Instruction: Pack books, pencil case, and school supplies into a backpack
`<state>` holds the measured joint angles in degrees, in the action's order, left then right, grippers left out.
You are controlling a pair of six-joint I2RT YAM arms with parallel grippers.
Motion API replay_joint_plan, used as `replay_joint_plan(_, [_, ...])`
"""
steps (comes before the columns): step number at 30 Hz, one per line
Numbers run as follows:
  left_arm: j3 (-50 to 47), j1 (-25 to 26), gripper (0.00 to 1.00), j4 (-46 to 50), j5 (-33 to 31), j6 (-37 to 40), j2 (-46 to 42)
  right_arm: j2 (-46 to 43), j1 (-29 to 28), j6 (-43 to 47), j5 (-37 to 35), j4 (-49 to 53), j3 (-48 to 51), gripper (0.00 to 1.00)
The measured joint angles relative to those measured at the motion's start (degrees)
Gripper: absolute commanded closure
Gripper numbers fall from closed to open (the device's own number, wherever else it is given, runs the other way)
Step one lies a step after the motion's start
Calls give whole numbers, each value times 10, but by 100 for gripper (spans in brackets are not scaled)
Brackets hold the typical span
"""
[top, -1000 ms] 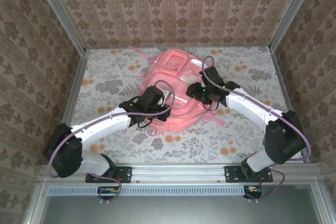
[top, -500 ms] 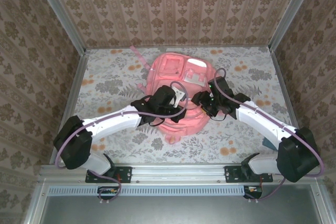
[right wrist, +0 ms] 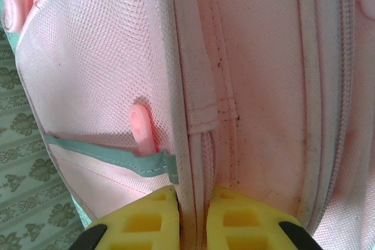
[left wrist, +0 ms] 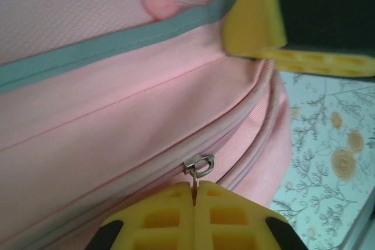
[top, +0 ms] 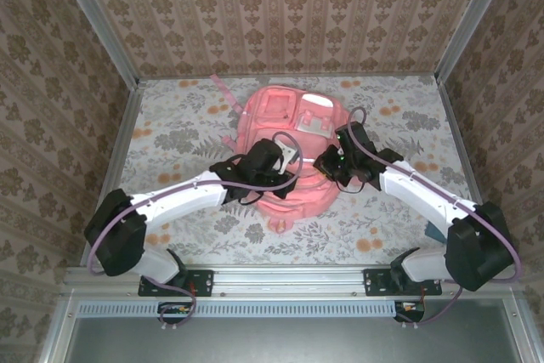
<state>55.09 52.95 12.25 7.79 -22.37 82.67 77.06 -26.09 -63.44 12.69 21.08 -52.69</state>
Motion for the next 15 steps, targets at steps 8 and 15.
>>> replay_joint_plan(8, [-59, -78, 100, 21, -49, 2, -60, 49, 26, 67, 0, 15, -52, 90])
replay_joint_plan(15, [-78, -154, 100, 13, -63, 12, -68, 104, 50, 134, 5, 31, -105, 91])
